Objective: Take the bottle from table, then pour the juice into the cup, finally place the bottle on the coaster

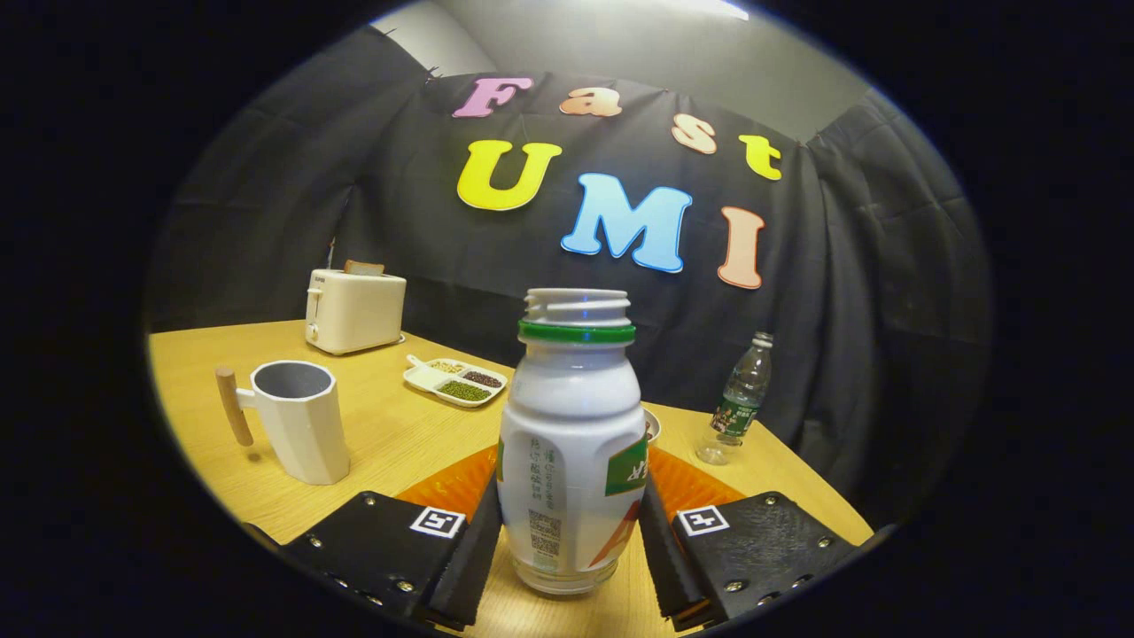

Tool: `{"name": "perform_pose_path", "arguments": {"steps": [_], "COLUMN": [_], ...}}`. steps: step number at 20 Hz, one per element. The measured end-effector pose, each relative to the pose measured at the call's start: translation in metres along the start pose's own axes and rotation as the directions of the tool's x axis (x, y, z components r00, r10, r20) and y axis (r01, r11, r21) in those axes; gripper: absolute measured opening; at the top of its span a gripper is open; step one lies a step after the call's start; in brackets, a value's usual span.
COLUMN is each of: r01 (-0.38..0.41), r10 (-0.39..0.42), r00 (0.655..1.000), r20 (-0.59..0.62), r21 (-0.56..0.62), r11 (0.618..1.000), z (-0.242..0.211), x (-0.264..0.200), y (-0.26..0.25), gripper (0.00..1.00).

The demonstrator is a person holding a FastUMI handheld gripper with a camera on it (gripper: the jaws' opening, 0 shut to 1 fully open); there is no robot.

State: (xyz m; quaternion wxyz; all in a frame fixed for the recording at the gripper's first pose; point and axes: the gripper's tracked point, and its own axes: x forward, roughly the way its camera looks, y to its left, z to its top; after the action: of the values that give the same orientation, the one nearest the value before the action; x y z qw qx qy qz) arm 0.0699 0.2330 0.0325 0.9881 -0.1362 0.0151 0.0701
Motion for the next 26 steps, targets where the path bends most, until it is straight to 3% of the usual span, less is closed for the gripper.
{"name": "perform_pose_path", "arguments": {"steps": [10,15,26], "r01": [-0.007,-0.057,-0.091], "r10": [0.002,0.050,0.071], "r00": [1.000,0.998,0.996], "r20": [-0.025,-0.032,-0.062], "r21": [-0.225,-0.293,-0.469], "r11": [0.974,0.955,0.879], "z": [0.013,0.021,0.019], "x": [0.008,0.011,0.019], "y": [0.015,0.035,0.063], "gripper": [0.72,0.73,0.73]}}
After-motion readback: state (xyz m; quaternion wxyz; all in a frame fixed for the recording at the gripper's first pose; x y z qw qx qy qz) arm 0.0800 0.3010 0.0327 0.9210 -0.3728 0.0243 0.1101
